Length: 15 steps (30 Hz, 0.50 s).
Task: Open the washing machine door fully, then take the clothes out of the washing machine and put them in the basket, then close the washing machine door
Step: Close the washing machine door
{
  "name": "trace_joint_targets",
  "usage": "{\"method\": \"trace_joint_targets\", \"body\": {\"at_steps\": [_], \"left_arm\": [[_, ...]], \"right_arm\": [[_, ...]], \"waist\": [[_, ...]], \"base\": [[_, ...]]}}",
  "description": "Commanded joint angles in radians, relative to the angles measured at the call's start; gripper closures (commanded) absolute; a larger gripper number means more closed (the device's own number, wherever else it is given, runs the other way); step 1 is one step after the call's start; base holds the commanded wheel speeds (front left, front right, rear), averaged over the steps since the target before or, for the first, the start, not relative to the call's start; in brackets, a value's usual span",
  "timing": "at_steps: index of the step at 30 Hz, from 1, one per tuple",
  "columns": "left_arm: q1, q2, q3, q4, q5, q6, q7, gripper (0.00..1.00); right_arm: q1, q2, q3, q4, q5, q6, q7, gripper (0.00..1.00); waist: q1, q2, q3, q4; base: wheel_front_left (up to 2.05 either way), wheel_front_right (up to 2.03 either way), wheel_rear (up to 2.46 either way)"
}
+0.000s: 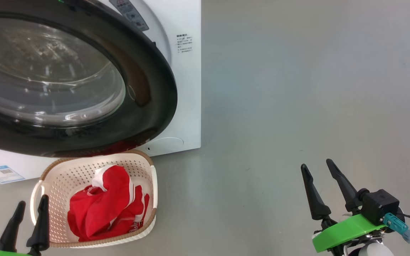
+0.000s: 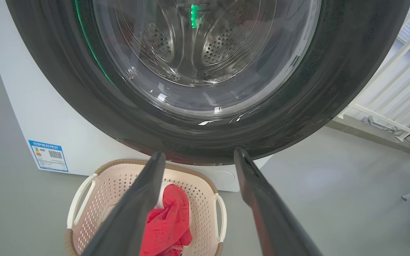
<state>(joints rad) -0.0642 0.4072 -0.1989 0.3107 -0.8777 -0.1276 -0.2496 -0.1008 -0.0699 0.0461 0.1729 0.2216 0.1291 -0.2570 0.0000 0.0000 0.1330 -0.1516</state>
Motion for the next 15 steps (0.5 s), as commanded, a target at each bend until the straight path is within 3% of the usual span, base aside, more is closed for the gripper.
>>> {"method": "trace_joint_targets", "body": {"at_steps": [1,9,15], "left_arm": [[-0.01,0.02,0.061,-0.029,0.044,-0.003,-0.012,0.0],[0.027,-0.055,0.141,-0.067,0.225,-0.003,-0.012,0.0],[0.042,-0.097,0.19,-0.087,0.297,-0.003,-0.012,0.0]], "right_arm": [[0.007,-0.012,0.016,-0.026,-0.002,0.002,-0.005,0.0],[0.016,-0.015,0.013,-0.034,-0.002,0.002,-0.005,0.0],[0.019,-0.014,0.012,-0.031,-0.003,0.002,-0.005,0.0]], "waist": [[0.0,0.0,-0.005,0.003],[0.0,0.0,-0.008,0.01],[0.0,0.0,-0.011,0.014]], "base": [[0.0,0.0,0.0],[0.0,0.0,0.0],[0.0,0.0,0.0]]}}
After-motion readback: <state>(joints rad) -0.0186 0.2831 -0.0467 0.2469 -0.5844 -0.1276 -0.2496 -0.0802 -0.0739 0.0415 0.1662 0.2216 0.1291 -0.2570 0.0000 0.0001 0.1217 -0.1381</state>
